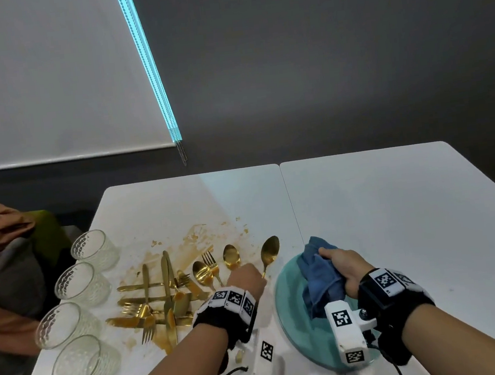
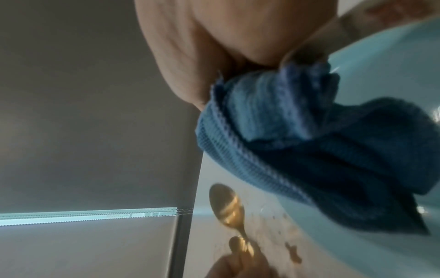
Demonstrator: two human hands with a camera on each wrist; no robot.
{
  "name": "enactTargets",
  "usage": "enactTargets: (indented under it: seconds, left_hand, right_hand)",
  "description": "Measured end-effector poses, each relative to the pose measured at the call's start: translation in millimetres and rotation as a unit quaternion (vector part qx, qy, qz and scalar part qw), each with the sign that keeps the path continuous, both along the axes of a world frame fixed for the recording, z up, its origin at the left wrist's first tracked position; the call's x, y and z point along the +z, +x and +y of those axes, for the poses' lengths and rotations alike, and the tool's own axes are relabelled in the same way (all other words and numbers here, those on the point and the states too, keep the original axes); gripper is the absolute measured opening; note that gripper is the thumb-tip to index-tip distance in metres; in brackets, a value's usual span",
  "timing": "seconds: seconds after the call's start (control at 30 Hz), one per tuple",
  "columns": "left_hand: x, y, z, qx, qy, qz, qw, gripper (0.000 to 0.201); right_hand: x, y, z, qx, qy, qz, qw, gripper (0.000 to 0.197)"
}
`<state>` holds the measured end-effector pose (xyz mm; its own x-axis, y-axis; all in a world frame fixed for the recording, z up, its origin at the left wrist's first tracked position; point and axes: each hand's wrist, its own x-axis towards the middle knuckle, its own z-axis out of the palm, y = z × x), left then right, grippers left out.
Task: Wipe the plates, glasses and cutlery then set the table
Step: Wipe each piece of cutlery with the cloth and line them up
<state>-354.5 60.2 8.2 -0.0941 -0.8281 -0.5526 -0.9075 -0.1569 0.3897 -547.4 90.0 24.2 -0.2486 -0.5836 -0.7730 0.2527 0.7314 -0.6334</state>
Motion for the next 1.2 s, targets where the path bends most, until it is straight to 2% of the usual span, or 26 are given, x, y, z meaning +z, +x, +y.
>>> enactTargets:
  seconds: [0.03, 0.1, 0.13, 0.2, 0.3, 0.37, 0.43, 0.5, 0.6, 0.67, 0.73, 0.8, 0.83, 0.87, 0.9, 0.93, 1.0, 1.1, 1.2]
  left_hand:
    - [4.2, -6.3, 0.1, 0.024, 0.018, 0.066, 0.997, 0.020]
    - [12.9, -16.9, 3.4, 0.085, 0.070, 0.195, 0.975, 0.005]
    - [14.8, -20.8, 4.5, 0.111, 0.083, 0.236, 0.962, 0.011]
    - [20.6, -26.9, 7.4, 0.137, 0.095, 0.283, 0.945, 0.018]
    - [30.0, -31.5, 7.6, 0.112, 0.084, 0.278, 0.950, 0.025]
    - [31.7, -28.6, 3.4, 0.092, 0.086, 0.266, 0.956, 0.025]
    - [32.8, -21.7, 0.0, 0.063, 0.097, 0.263, 0.958, 0.020]
    - [35.2, -14.5, -1.8, 0.039, 0.114, 0.271, 0.955, 0.018]
    - [41.2, -6.7, -5.4, 0.017, 0.139, 0.284, 0.949, 0.019]
    - [44.6, -0.7, -12.0, 0.005, 0.142, 0.285, 0.948, 0.019]
    - [49.7, 6.7, -21.6, -0.012, 0.150, 0.285, 0.946, 0.019]
    - [55.5, 15.9, -31.8, -0.035, 0.150, 0.276, 0.949, 0.017]
    - [58.4, 20.7, -37.1, -0.049, 0.148, 0.269, 0.951, 0.015]
    - [61.2, 25.9, -42.0, -0.060, 0.147, 0.261, 0.952, 0.014]
    - [63.5, 31.0, -46.7, -0.069, 0.148, 0.255, 0.953, 0.013]
    - [65.5, 36.0, -50.9, -0.076, 0.152, 0.248, 0.954, 0.014]
    - [68.1, 45.4, -56.3, -0.092, 0.159, 0.241, 0.953, 0.023]
    - [64.6, 56.3, -64.4, -0.134, 0.163, 0.220, 0.952, 0.023]
    - [55.4, 59.6, -69.7, -0.157, 0.152, 0.205, 0.954, 0.014]
  right_hand:
    - [1.1, 2.4, -2.2, -0.008, -0.006, -0.011, 1.000, 0.026]
    - [2.8, 6.4, -6.2, -0.031, -0.022, -0.044, 0.998, 0.029]
    - [3.4, 7.7, -8.4, -0.049, -0.028, -0.065, 0.996, 0.029]
    - [8.1, 10.0, -11.2, -0.083, -0.054, -0.127, 0.987, 0.027]
    - [19.3, 14.6, -14.8, -0.060, -0.086, -0.189, 0.976, 0.018]
    - [20.0, 19.8, -17.7, -0.015, -0.100, -0.158, 0.982, 0.014]
    - [17.5, 26.0, -21.8, 0.011, -0.113, -0.129, 0.985, 0.018]
    - [14.0, 32.0, -26.9, 0.023, -0.101, -0.082, 0.991, 0.021]
    - [5.8, 38.6, -41.3, 0.026, -0.069, 0.004, 0.997, 0.014]
    - [-3.9, 39.3, -56.0, 0.080, -0.073, 0.080, 0.991, 0.025]
    - [-3.2, 38.8, -66.7, 0.170, -0.072, 0.210, 0.960, 0.020]
    - [6.7, 40.5, -74.8, 0.245, -0.085, 0.274, 0.926, 0.008]
    - [8.7, 40.6, -80.6, 0.282, -0.094, 0.298, 0.907, 0.010]
    - [10.3, 40.3, -86.3, 0.304, -0.101, 0.312, 0.894, 0.013]
    - [16.6, 41.4, -89.6, 0.309, -0.109, 0.306, 0.894, 0.015]
    - [19.2, 41.0, -92.7, 0.310, -0.116, 0.290, 0.898, 0.014]
    - [28.8, 40.5, -93.9, 0.350, -0.122, 0.284, 0.884, 0.016]
    - [44.0, 46.2, -90.9, 0.444, -0.114, 0.320, 0.829, 0.017]
    - [44.9, 50.9, -92.0, 0.464, -0.105, 0.378, 0.794, 0.015]
